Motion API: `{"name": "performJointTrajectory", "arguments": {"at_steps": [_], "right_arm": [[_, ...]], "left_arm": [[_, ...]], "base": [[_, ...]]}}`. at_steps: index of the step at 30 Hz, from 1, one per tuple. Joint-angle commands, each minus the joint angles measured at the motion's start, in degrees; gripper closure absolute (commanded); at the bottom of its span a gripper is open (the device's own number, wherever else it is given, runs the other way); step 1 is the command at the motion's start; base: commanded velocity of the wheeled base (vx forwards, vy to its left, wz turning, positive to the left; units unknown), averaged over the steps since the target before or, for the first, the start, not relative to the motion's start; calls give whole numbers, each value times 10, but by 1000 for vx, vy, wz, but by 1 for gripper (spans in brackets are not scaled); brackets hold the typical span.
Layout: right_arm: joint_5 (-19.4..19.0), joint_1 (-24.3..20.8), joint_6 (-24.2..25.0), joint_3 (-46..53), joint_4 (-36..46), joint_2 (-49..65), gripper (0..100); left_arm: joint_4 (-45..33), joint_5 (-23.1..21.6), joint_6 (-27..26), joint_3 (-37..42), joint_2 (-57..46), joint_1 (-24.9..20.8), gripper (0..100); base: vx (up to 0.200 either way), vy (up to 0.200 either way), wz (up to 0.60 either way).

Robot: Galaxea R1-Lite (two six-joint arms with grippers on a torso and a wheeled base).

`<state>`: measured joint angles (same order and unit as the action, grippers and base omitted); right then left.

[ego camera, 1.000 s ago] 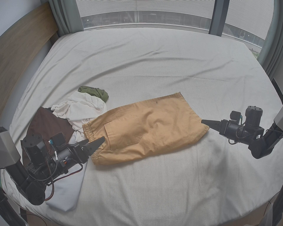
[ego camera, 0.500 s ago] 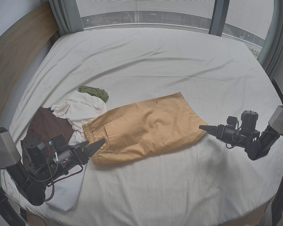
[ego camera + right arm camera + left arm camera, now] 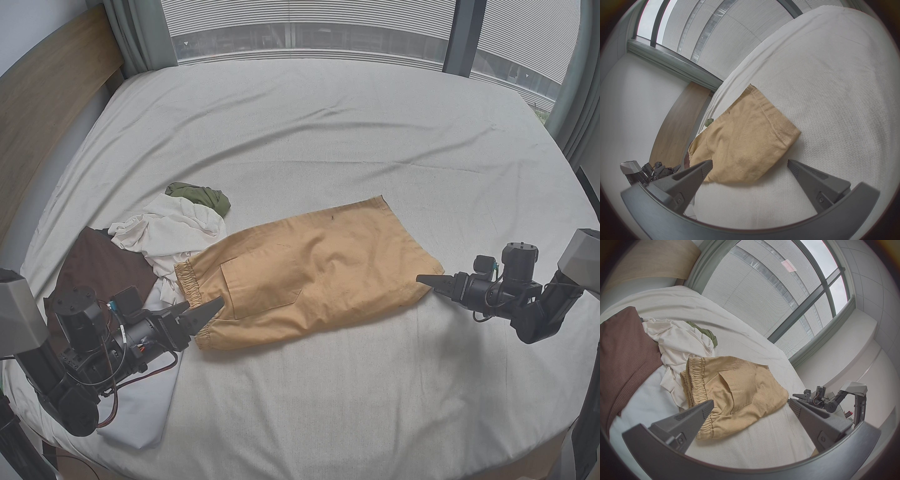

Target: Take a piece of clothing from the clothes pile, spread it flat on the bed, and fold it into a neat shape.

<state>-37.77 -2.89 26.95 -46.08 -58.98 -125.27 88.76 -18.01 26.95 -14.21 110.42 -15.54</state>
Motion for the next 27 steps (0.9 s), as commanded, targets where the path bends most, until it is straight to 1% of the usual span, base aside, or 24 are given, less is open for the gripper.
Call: {"name": "performJointTrajectory", "arguments": {"at_steps": [1,5,10,11,12,13,14,18,21,27], "right_arm": [[1,-8,0,-6,-3,-23,0],[1,-19,1,-10,-11,-35,0],[4,-34,3,-23,-40,-58,0],[14,-40,6,-35,-50,-71,0],[14,-40,6,-35,-50,-71,0],[30,-53,25,-45,-63,-83,0],[33,-56,35,-47,-69,-86,0],[34,-69,77,-52,-110,-88,0],[36,-72,97,-60,-135,-96,0],[37,-77,103,-60,-150,-104,0]], "left_arm": [[0,0,0,-1,5,1,0],[0,0,0,-1,5,1,0],[0,0,0,-1,5,2,0],[0,0,0,-2,5,2,0],[0,0,0,-2,5,2,0],[0,0,0,-2,4,3,0],[0,0,0,-2,4,3,0],[0,1,-1,-3,4,3,0],[0,1,-1,-3,3,3,0],[0,1,-1,-3,2,3,0]], "base": [[0,0,0],[0,0,0],[0,0,0],[0,0,0],[0,0,0],[0,0,0],[0,0,0],[0,0,0],[0,0,0],[0,0,0]]}}
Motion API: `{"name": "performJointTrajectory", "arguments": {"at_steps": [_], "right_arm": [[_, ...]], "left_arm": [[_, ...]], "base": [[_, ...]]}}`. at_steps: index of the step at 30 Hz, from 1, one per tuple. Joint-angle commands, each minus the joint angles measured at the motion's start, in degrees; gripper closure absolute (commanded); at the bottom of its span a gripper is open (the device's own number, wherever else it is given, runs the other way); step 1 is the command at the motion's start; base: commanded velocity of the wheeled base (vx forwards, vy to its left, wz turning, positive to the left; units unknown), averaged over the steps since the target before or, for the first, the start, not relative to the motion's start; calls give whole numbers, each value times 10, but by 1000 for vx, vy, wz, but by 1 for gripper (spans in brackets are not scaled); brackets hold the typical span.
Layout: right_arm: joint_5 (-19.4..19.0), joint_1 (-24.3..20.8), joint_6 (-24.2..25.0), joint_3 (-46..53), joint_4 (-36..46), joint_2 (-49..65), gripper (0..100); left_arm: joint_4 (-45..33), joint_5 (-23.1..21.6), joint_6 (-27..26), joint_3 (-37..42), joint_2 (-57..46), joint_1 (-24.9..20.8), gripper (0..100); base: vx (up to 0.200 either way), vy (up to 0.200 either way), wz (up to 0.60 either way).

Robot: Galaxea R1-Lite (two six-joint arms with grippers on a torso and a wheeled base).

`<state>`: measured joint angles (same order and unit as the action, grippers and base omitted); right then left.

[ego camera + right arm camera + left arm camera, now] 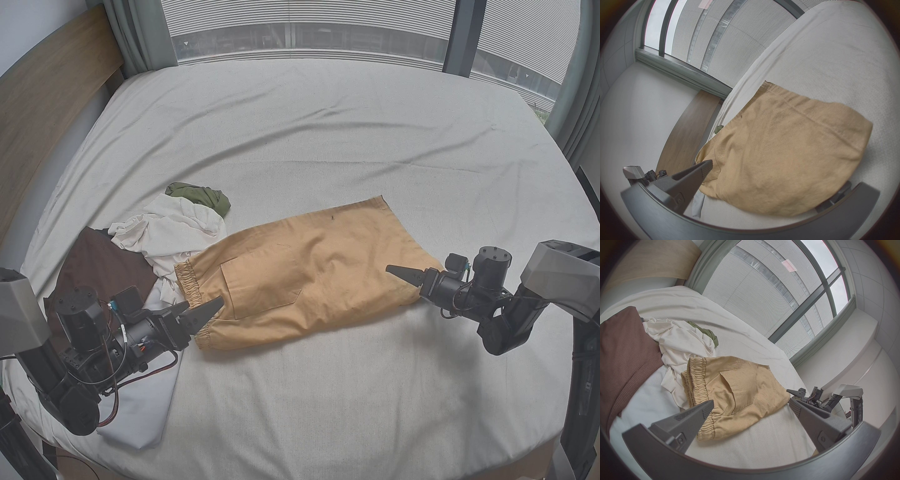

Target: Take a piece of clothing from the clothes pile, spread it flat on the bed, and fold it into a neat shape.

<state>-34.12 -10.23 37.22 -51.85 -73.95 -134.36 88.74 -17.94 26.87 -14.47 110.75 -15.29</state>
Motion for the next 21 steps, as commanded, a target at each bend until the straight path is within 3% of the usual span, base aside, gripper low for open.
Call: {"name": "performJointTrajectory", "arguments": {"at_steps": [1,2,3,21], "right_arm": [[0,-3,0,-4,-1,-14,0],[0,-3,0,-4,-1,-14,0],[1,-3,0,-4,-1,-15,100],[13,-8,-9,31,-1,3,100]], "left_arm": [[0,0,0,0,-1,0,0],[0,0,0,0,-1,0,0],[0,0,0,0,-1,0,0],[0,0,0,-1,0,2,0]], "base": [[0,0,0],[0,0,0],[0,0,0],[0,0,0]]}}
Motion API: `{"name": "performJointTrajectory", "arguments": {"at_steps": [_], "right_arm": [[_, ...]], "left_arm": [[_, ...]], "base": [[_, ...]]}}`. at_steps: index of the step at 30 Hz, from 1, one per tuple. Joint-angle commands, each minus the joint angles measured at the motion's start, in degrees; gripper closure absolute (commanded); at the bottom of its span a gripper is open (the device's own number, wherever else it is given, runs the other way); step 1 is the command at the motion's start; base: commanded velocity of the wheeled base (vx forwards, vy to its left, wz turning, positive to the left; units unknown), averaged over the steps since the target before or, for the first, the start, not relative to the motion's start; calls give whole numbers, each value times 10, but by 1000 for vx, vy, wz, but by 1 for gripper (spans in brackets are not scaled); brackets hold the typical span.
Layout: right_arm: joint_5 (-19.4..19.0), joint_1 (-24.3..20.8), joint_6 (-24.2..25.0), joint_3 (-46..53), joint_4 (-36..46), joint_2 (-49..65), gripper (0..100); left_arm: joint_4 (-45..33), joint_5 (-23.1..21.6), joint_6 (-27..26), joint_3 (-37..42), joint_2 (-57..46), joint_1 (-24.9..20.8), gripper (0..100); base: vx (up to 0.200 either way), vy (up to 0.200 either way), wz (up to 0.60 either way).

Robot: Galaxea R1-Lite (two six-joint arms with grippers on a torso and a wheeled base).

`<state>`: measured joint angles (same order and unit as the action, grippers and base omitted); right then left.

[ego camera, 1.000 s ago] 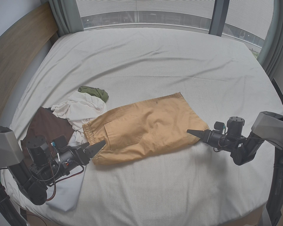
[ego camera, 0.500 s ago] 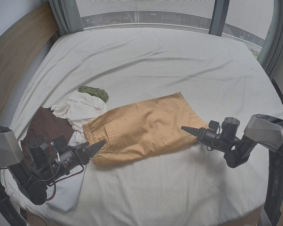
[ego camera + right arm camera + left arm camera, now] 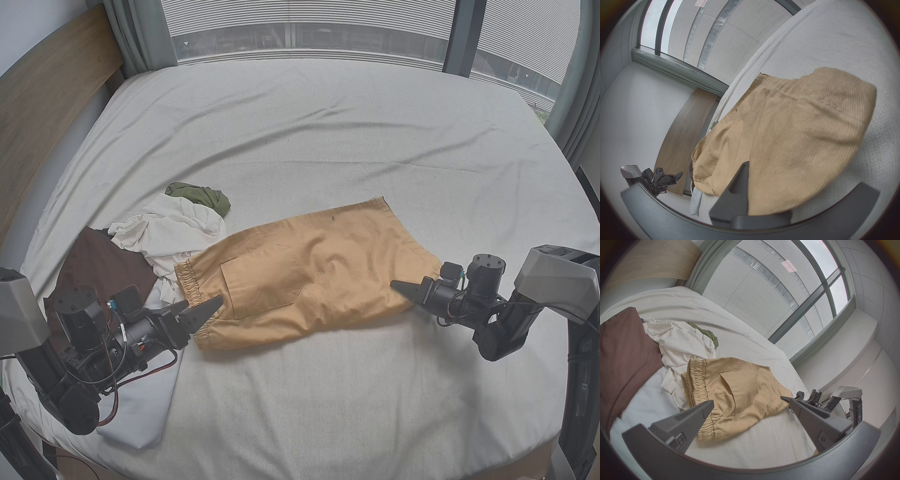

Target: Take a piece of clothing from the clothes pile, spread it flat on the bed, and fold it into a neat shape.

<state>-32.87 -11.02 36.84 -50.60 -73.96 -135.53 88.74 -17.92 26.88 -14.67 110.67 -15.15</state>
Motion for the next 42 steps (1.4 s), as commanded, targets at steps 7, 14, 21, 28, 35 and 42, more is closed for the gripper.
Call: {"name": "performJointTrajectory", "arguments": {"at_steps": [7,14,21,28,35,42], "right_arm": [[0,-1,-48,74,7,59,100],[0,11,-77,135,7,86,100],[0,49,-128,199,43,137,100],[0,60,-158,246,82,179,100],[1,66,-168,283,83,193,100],[1,91,-193,317,82,194,100]], "left_arm": [[0,-1,1,1,3,0,0],[0,-1,1,1,3,0,0],[-1,-1,1,3,4,-1,0],[-1,-1,1,5,6,-1,0],[-1,-1,1,7,6,-1,0],[-1,-1,1,7,11,-2,0]], "base": [[0,0,0],[0,0,0],[0,0,0],[0,0,0],[0,0,0],[0,0,0]]}}
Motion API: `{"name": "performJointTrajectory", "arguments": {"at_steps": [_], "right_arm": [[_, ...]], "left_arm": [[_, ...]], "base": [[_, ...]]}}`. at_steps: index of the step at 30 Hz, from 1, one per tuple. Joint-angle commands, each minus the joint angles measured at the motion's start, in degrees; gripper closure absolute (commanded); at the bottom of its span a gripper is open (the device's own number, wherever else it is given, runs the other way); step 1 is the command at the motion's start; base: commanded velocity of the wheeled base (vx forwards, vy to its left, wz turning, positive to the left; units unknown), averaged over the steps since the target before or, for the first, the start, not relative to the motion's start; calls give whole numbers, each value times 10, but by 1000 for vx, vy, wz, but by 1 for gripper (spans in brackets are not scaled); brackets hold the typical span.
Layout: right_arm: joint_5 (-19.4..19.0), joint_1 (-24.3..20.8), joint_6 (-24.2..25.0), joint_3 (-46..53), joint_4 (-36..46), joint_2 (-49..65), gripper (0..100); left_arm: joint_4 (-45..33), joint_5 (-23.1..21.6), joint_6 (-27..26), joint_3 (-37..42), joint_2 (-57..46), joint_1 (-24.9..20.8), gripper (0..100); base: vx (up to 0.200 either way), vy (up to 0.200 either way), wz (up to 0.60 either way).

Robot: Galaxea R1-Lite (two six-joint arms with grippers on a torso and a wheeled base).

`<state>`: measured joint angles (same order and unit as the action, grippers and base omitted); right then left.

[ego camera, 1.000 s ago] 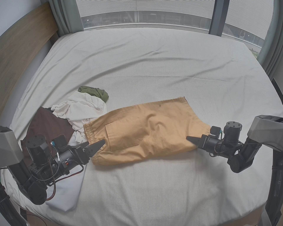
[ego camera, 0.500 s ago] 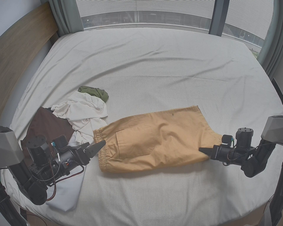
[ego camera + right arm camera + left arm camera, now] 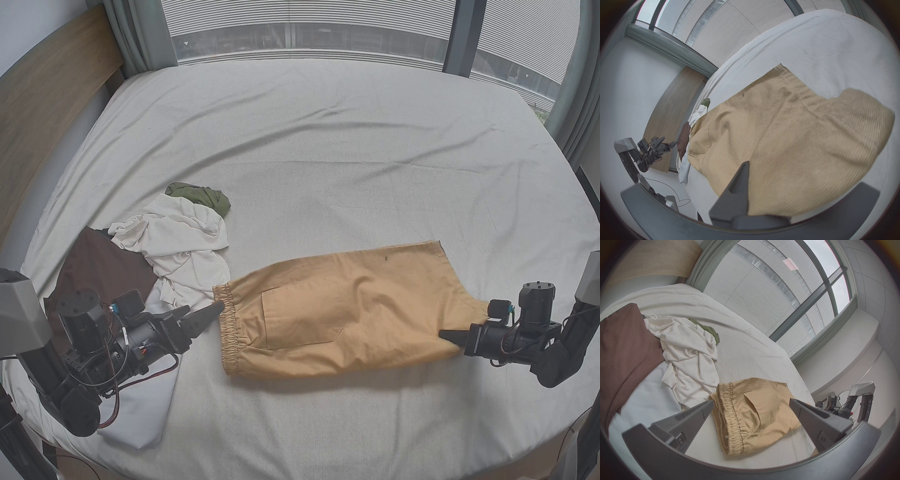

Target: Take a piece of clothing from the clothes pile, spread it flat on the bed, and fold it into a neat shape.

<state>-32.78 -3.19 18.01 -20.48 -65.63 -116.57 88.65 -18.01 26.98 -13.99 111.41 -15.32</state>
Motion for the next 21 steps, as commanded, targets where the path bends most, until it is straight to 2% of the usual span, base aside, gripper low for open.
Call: {"name": "performJointTrajectory", "arguments": {"at_steps": [1,17,18,21], "right_arm": [[0,13,-5,16,-1,5,100],[1,38,-22,40,-1,0,100],[1,37,-27,42,-1,0,0],[1,37,-27,44,-8,-2,0]], "left_arm": [[0,0,0,0,4,-1,0],[0,0,-1,1,6,-1,0],[0,0,-1,1,6,-1,0],[0,0,-1,1,6,-1,0]], "base": [[0,0,0],[0,0,0],[0,0,0],[0,0,0]]}}
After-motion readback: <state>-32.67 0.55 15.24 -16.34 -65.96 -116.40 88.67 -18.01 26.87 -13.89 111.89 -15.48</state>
